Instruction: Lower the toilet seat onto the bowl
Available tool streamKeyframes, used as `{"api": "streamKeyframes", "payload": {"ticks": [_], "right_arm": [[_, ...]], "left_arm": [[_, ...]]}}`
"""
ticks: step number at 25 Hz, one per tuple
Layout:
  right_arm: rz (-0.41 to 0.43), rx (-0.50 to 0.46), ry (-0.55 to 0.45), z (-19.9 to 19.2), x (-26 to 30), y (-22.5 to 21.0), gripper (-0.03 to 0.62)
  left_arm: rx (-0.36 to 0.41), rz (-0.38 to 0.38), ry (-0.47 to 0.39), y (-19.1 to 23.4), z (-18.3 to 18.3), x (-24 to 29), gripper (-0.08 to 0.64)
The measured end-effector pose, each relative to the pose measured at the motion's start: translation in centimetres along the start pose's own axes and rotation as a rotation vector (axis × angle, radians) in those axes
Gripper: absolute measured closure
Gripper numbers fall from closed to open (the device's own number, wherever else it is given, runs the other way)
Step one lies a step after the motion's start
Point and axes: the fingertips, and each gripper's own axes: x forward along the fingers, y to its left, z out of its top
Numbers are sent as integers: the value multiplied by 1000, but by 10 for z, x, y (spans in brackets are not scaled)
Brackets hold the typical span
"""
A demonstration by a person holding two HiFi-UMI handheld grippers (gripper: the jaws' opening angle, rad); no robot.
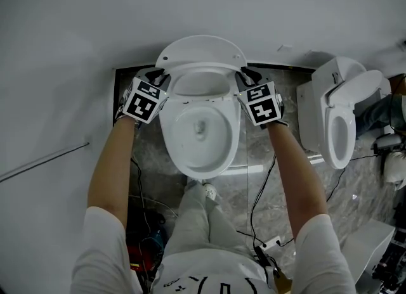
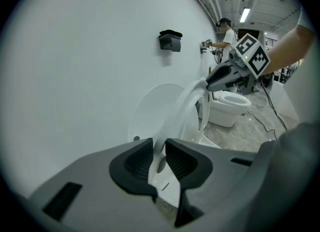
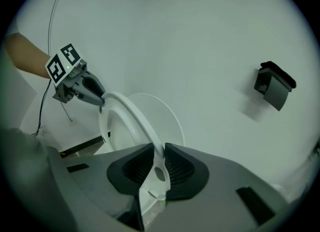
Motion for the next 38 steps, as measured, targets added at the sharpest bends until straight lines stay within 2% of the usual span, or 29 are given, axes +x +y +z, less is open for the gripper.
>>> {"api": "streamKeyframes", "payload": {"ticks": [4,9,19,27,32,38], "right_arm": [[28,-2,-15,-1,-4,4,499],[76,-31,27,-10,-11,14,488],[159,-70,40,-26,-29,33,480],[229,-60,35,-41,-45,51,463],[268,-81,56,-51,-55,65,457],[320,-124,83,-68,-67,81,451]], "left_arm": [[18,-8,15,-7,-4,-6,480],[43,-46,27,-18,-10,-15,479],[63,-91,50,-39,-26,-29,469],[80,-154,79,-61,-41,-41,457],[84,-177,98,-73,-52,-50,449],[102,-248,119,-92,-64,-59,437]]}}
